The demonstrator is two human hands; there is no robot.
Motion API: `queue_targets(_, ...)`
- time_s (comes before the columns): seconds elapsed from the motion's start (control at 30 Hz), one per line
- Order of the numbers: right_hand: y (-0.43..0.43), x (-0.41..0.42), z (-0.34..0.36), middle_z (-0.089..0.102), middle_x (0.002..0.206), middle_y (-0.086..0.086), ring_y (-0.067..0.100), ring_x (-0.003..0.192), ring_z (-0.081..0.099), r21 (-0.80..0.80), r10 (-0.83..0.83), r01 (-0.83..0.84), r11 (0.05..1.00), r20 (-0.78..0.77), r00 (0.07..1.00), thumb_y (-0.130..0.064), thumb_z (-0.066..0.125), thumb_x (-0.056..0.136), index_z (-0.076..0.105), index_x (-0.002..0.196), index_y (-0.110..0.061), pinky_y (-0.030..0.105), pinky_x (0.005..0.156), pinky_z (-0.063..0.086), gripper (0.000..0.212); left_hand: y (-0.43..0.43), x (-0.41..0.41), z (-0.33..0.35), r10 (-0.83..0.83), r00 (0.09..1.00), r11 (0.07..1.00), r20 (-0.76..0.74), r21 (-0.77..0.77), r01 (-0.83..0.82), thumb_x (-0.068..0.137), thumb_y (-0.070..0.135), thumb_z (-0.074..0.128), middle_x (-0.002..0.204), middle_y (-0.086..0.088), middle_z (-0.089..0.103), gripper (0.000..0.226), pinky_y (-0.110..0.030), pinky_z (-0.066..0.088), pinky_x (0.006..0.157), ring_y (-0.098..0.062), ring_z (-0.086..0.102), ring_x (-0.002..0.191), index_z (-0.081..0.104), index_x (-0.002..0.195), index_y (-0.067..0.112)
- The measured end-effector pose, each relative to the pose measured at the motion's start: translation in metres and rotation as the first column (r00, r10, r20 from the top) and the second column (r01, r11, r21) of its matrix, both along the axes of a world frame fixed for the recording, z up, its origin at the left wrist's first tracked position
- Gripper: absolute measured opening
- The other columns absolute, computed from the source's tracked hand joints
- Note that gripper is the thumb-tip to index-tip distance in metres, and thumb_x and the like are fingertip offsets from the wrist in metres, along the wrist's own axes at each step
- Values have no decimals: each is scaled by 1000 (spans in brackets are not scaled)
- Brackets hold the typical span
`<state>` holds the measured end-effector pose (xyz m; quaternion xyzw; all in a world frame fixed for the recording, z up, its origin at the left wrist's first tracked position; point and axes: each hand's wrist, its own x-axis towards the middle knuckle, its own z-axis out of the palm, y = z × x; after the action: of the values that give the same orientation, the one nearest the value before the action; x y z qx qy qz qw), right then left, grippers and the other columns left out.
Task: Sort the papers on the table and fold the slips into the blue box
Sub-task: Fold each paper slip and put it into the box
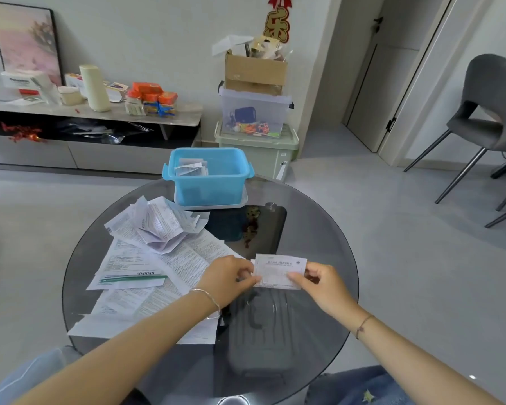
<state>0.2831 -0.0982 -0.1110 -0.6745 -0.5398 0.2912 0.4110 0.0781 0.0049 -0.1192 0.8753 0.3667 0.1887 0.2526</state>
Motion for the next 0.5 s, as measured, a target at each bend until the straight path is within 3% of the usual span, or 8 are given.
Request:
queue_targets(0.03, 3, -1, -2, 73, 94, -11, 0, 80, 67, -13, -21, 20, 1000, -16, 1000, -17, 69, 87, 72, 102, -19, 12, 72, 49, 16, -2, 2, 2, 24, 1000, 999, 14, -39, -23, 88, 36, 65, 78, 8, 69, 22, -25, 50, 83, -7, 62, 80, 65, 106, 23)
queue_targets(0.1, 9, -2, -4, 73, 89, -9, -2, 66, 63, -42, -44, 43, 998, -6, 999, -17, 72, 84, 71, 100, -17, 13, 66, 49, 15, -5, 5, 3, 71, 997, 994, 24, -81, -69, 86, 32, 68, 84, 11, 70, 52, -23, 48, 88, -7, 63, 87, 47, 133, 25)
queue_targets(0.2, 17, -1, -7, 72, 78, -6, -2, 55, 55, -75, -74, 77, 994, 42, 996, -17, 76, 80, 70, 90, -15, 14, 58, 43, 11, -8, 5, 4, 94, 994, 992, -59, 86, -88, 87, 37, 66, 111, 9, 59, 71, -22, 42, 92, -10, 55, 102, 28, 146, 25)
queue_targets(0.27, 21, 1, -9, 72, 78, -3, 0, 54, 54, -93, -83, 90, 992, 76, 994, -17, 77, 79, 69, 88, -14, 15, 57, 43, 13, -11, 2, 5, 31, 996, 978, -89, 208, -12, 91, 37, 60, 126, 7, 50, 55, -21, 38, 95, -11, 50, 112, 40, 142, 27)
queue_targets(0.37, 24, 2, -10, 73, 78, -1, 6, 57, 57, -112, -91, 100, 989, 81, 993, -15, 79, 76, 67, 87, -11, 20, 58, 47, 17, -17, -4, -1, -111, 983, 961, -149, 237, 145, 97, 40, 48, 137, 7, 51, 39, -23, 32, 104, -11, 45, 126, 54, 133, 26)
queue_targets(0.43, 25, 3, -11, 72, 78, -1, 8, 59, 59, -119, -94, 104, 987, 80, 992, -15, 80, 75, 66, 87, -10, 22, 60, 49, 19, -22, -7, -4, -144, 972, 955, -186, 231, 186, 98, 48, 37, 140, 6, 51, 46, -25, 31, 109, -11, 43, 129, 53, 134, 24)
queue_targets(0.5, 26, 3, -11, 72, 78, -1, 9, 61, 60, -125, -97, 106, 986, 81, 992, -15, 81, 74, 66, 87, -10, 24, 62, 51, 20, -28, -9, -4, -169, 964, 946, -204, 242, 217, 90, 60, 19, 134, 2, 56, 68, -29, 38, 104, -16, 50, 124, 55, 132, 21)
